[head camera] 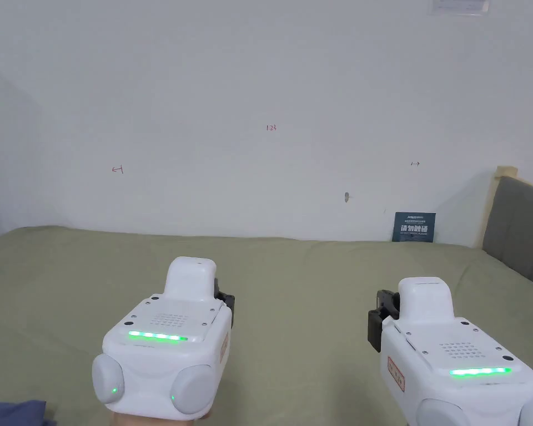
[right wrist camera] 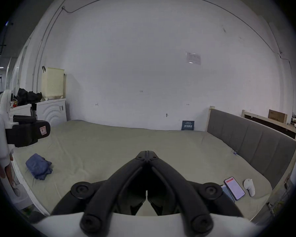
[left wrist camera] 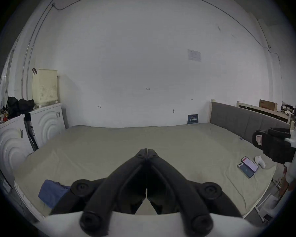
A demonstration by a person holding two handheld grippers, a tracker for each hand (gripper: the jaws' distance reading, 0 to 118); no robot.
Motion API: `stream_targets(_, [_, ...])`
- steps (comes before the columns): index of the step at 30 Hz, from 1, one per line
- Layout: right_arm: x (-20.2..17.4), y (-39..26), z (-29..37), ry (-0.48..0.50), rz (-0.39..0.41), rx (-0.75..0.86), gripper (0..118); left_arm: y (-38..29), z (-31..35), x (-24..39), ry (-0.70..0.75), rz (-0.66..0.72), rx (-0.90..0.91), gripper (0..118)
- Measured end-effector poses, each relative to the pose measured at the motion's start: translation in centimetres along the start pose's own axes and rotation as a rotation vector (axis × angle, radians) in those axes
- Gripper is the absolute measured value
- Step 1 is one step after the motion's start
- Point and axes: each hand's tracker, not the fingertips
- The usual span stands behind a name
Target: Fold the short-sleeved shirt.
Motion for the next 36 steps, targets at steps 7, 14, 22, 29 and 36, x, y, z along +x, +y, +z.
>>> stream_targets(7, [0.7,-1.7,2.5,-0.047,-0.021,0.034,117,-0.1,-0.3,-0.4,0.086,-0.006,0.016,118])
stream_targets(14, [0.3,1.1,0.9,-0.032,-0.025,0.049,118,0.1,0.6,-0.4,0.099,-0.023,0.044,118])
stream_targets(22, [0.0,1.1,1.4,-0.031,-0.010,0.041,118,0.5,1.6,-0.5,0.099,-0.012,0.052,118])
stream_targets(29, [-0.5,1.2,2.0,-0.026,0.038,0.067,118,0.4,2.6,0.1,0.111,-0.026,0.072,118])
stream_targets(36, [-0.6,2.4,2.6,0.050,0.036,0.038,118,1.0,3.2,-0.1,0.087,-0.008,0.063,118])
